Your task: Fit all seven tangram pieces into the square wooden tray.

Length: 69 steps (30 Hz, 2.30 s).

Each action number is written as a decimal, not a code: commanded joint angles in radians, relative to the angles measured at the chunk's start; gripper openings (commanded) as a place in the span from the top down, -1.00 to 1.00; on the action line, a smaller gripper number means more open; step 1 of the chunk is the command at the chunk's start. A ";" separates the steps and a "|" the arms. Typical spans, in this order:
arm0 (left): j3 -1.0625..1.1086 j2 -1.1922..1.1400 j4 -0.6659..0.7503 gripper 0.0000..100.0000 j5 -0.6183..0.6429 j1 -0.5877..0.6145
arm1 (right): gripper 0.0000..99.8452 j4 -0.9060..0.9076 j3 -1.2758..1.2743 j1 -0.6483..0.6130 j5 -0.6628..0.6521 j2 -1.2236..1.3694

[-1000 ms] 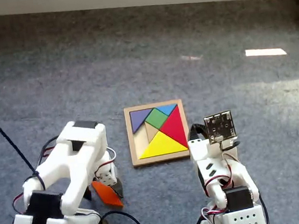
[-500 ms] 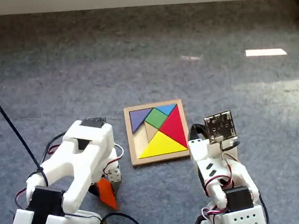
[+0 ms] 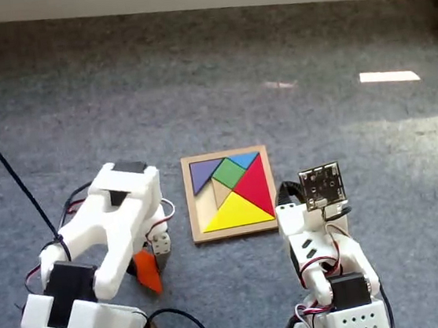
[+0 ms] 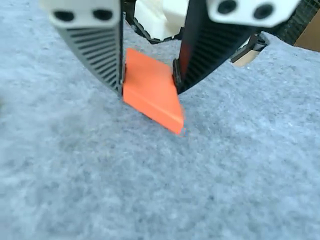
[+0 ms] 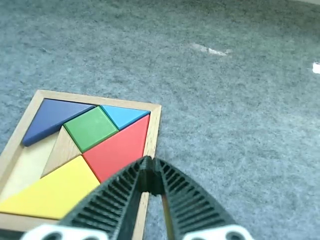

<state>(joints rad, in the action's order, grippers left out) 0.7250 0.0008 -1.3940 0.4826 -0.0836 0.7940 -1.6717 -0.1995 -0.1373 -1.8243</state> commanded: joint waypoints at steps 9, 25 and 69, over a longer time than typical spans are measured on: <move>-0.254 0.008 -0.118 0.99 0.012 0.007 | 0.96 -0.027 -0.102 0.010 0.002 -0.010; -0.364 -0.001 0.114 0.99 -0.023 0.088 | 0.96 -0.027 -0.102 0.010 0.002 -0.010; -0.504 -0.277 0.183 0.53 -0.591 0.077 | 0.96 -0.027 -0.102 0.008 0.002 -0.010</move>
<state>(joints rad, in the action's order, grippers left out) 0.3138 -0.2279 -1.1991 -0.1020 -0.0652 0.7940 -1.6717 -0.1995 -0.1373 -1.8243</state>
